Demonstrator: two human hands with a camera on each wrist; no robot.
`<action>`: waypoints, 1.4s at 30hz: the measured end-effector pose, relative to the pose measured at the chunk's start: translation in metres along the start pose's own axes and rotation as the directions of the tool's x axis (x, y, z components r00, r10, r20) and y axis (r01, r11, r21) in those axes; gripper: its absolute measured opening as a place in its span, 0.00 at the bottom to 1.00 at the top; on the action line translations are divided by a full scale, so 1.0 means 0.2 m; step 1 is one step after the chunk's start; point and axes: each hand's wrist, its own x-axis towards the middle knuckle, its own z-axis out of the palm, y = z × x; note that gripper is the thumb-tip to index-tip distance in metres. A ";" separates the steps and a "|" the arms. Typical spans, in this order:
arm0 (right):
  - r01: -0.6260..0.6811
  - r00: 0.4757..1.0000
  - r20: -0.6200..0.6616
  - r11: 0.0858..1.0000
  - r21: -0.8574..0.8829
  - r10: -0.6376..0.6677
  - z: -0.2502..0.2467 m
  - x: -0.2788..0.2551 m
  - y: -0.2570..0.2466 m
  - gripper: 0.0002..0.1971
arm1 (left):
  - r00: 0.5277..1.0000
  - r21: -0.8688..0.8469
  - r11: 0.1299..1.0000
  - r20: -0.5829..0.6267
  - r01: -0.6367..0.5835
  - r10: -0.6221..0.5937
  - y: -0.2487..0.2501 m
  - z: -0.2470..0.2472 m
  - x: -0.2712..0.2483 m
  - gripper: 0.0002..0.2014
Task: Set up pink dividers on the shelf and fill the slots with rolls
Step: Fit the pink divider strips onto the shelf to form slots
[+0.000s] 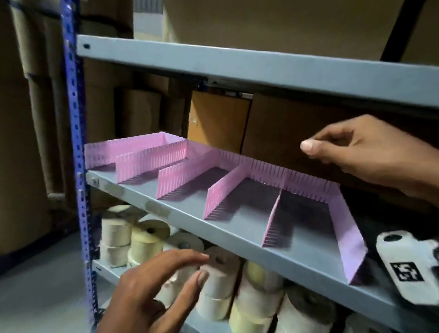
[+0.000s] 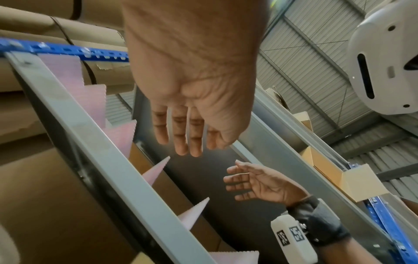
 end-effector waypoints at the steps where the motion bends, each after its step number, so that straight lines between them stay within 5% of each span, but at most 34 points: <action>1: 0.012 1.000 0.016 1.000 0.001 -0.012 0.05 -0.02 -0.08 0.27 | 0.999 -0.006 1.000 -0.048 -0.024 0.024 -0.02 -0.08 -0.01 0.08; 10: 0.114 0.987 0.120 0.990 -0.083 -0.103 0.40 0.13 -0.60 0.18 | 0.983 0.044 0.997 -0.167 -0.068 0.074 -0.12 -0.57 -0.07 0.05; 20: 0.229 0.958 0.214 0.956 -0.182 -0.189 0.79 0.83 -0.97 0.12 | 0.952 0.123 0.988 -0.279 -0.097 0.129 -0.42 -0.77 0.17 0.11; 25: 0.247 0.891 0.422 0.960 -0.133 -0.170 0.93 1.28 -0.91 0.08 | 0.947 0.263 0.955 -0.246 -0.140 0.206 -0.61 -0.80 0.39 0.13; 29: 0.253 0.908 0.385 0.950 -0.185 -0.167 1.04 1.60 -0.79 0.08 | 0.949 0.390 0.913 -0.223 -0.122 0.222 -0.76 -0.84 0.62 0.15; 34: 0.270 0.869 0.490 0.895 -0.356 -0.067 1.23 1.91 -0.69 0.11 | 0.970 0.537 0.843 -0.186 -0.031 0.154 -0.92 -0.87 0.84 0.15; 42: 0.439 0.793 0.592 0.811 -0.386 -0.147 1.53 2.17 -0.53 0.16 | 0.999 0.743 0.669 -0.013 -0.020 0.045 -1.13 -0.89 1.04 0.15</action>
